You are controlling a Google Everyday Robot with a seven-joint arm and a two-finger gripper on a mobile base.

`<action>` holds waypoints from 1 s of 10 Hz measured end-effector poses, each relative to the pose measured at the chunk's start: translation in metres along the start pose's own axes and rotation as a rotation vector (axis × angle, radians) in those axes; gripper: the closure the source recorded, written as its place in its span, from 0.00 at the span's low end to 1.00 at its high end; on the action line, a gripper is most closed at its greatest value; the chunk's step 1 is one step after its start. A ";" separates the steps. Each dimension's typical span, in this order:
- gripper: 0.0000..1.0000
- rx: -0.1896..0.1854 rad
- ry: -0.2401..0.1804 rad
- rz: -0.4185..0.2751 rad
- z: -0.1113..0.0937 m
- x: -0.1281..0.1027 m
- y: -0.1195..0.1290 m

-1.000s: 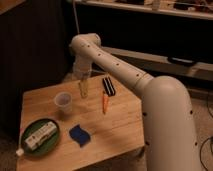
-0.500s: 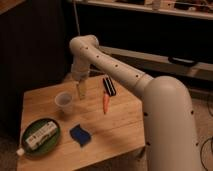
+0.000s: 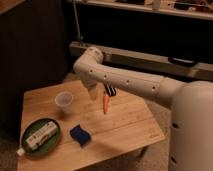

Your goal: Push the eraser across the table

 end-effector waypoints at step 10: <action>0.20 -0.098 -0.037 -0.022 0.051 -0.084 0.047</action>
